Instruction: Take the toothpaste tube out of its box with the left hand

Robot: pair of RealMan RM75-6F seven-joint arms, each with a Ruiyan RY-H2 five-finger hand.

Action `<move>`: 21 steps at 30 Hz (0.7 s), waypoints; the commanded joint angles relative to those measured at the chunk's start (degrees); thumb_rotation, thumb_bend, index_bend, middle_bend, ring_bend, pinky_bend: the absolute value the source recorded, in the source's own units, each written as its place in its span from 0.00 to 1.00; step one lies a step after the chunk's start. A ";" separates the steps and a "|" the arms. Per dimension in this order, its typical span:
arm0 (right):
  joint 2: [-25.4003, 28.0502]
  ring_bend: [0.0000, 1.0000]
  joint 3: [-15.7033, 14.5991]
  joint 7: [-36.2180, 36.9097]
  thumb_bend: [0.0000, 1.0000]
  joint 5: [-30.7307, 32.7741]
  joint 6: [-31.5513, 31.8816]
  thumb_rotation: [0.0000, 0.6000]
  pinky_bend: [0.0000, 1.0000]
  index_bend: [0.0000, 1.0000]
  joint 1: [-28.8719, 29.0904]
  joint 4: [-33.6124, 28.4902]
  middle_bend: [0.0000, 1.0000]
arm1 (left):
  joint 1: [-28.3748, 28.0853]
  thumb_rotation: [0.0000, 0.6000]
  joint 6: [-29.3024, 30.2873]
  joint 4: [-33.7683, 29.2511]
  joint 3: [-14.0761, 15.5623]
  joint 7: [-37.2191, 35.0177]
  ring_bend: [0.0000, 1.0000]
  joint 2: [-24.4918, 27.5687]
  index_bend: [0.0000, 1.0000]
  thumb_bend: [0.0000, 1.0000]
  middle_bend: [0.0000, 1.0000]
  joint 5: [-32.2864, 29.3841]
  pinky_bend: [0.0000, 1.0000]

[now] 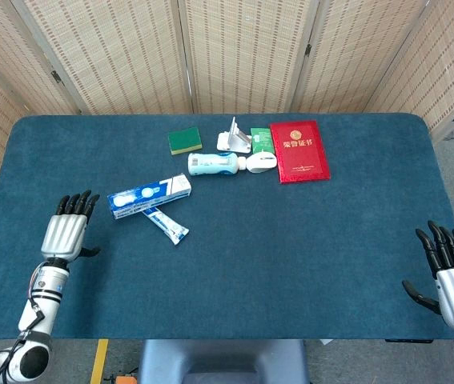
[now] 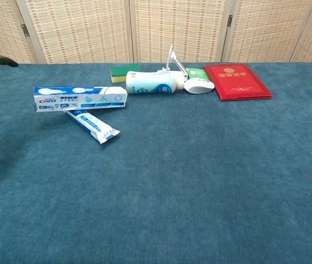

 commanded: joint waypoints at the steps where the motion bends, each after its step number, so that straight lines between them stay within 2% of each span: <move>1: -0.12 0.00 -0.01 -0.69 0.25 0.19 -0.45 1.00 0.00 0.00 0.13 -0.17 0.00 | 6.63 0.98 8.25 -1.76 5.64 -2.76 0.00 2.32 0.04 0.13 0.05 10.54 0.00; 5: -0.45 0.00 0.20 -2.20 0.25 1.05 -1.36 1.00 0.00 0.00 0.40 -0.53 0.00 | 12.04 1.00 12.48 2.76 9.69 -7.89 0.00 1.97 0.04 0.14 0.05 16.97 0.00; 9: -0.73 0.00 0.80 -3.24 0.25 2.56 -2.18 1.00 0.00 0.00 0.68 -0.86 0.00 | 17.14 1.00 16.93 6.51 11.84 -10.52 0.00 1.64 0.04 0.14 0.04 19.95 0.00; 16: -1.08 0.00 1.60 -5.01 0.25 5.02 -3.81 1.00 0.00 0.00 1.22 -1.44 0.00 | 25.80 1.00 26.91 14.65 10.86 -17.90 0.00 -1.49 0.04 0.14 0.04 23.00 0.00; 21: -1.44 0.00 2.14 -6.10 0.25 5.98 -4.45 1.00 0.00 0.00 1.69 -1.62 0.00 | 26.88 1.00 27.33 15.96 10.66 -18.43 0.00 -1.53 0.06 0.14 0.04 26.50 0.00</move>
